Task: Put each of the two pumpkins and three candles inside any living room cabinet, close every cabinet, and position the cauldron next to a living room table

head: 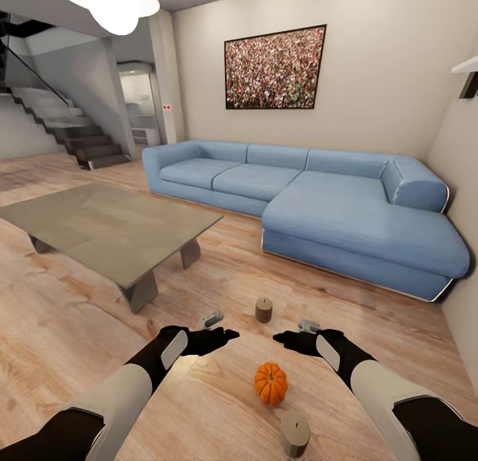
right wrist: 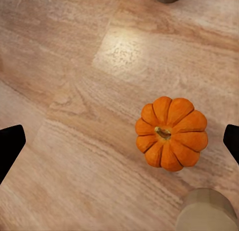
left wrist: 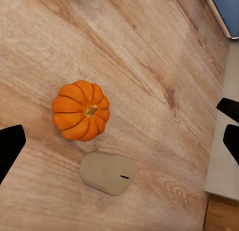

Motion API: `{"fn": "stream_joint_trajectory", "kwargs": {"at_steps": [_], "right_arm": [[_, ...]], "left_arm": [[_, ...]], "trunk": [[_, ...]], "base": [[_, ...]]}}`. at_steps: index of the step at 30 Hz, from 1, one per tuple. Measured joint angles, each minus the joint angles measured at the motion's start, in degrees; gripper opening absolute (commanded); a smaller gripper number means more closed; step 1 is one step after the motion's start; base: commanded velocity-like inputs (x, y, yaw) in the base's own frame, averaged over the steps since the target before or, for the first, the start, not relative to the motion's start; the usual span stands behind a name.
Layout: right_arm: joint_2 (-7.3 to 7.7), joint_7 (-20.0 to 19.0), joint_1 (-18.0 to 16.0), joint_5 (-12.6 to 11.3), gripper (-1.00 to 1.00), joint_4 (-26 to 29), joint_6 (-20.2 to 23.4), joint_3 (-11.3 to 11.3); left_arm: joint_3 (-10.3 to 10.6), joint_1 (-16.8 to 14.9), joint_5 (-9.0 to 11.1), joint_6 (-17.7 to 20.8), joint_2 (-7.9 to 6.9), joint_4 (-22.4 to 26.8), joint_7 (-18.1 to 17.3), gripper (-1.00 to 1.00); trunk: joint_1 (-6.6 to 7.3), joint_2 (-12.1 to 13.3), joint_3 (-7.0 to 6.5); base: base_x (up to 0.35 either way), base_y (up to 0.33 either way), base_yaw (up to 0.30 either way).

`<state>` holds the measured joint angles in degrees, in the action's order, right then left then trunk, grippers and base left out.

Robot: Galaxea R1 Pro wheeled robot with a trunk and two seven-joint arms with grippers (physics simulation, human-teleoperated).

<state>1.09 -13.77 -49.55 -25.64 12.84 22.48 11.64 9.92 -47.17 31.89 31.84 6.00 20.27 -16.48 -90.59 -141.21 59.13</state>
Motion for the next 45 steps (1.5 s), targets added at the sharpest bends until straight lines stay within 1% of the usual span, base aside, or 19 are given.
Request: {"fn": "stream_joint_trajectory", "kwargs": {"at_steps": [7,15,22,26,27,31,37,45], "right_arm": [[0.0,0.03,0.0,-0.15,1.0,0.03,0.05,-0.04],[0.1,-0.05,-0.01,-0.29,1.0,0.45,-0.06,-0.07],[-0.05,-0.02,-0.01,-0.07,1.0,0.52,-0.31,0.38],[-0.08,0.01,-0.01,-0.09,1.0,0.4,-0.36,0.21],[-0.03,-0.01,0.0,-0.17,1.0,0.36,-0.37,-0.02],[0.13,-0.12,0.0,-0.3,1.0,0.36,-0.37,-0.19],[0.32,-0.18,0.0,-0.42,1.0,0.36,-0.29,-0.45],[0.27,-0.27,0.0,-0.37,1.0,0.36,-0.37,-0.41]], "left_arm": [[0.01,0.0,0.0,0.01,0.0,0.01,0.01,1.0],[0.0,0.01,0.0,0.01,-0.01,0.02,0.03,1.0],[-0.19,0.0,0.07,-0.04,-0.03,0.13,-0.32,1.0],[-0.26,0.0,0.12,0.01,-0.13,2.31,-0.57,1.0],[-0.23,-0.01,0.28,0.05,-0.28,4.79,-0.83,1.0],[-0.17,0.0,0.26,0.09,-0.47,6.75,-1.08,1.0],[-0.1,0.0,0.26,0.11,-0.52,7.45,-1.09,1.0],[-0.08,0.0,0.26,0.11,-0.48,7.4,-0.93,1.0]], "trunk": [[0.0,0.0,0.63],[0.0,0.0,1.34],[0.0,0.0,1.97],[0.0,0.0,2.33],[0.0,0.0,2.41],[0.0,0.0,2.78],[0.0,0.0,3.33],[0.0,0.0,4.03]], "base": [[0.0,0.0,0.032],[0.0,0.0,0.105],[0.0,0.0,0.113],[0.0,0.0,0.091],[0.0,0.0,0.059],[0.0,0.0,0.025],[0.0,0.0,-0.034],[0.0,0.0,-0.153]]}}
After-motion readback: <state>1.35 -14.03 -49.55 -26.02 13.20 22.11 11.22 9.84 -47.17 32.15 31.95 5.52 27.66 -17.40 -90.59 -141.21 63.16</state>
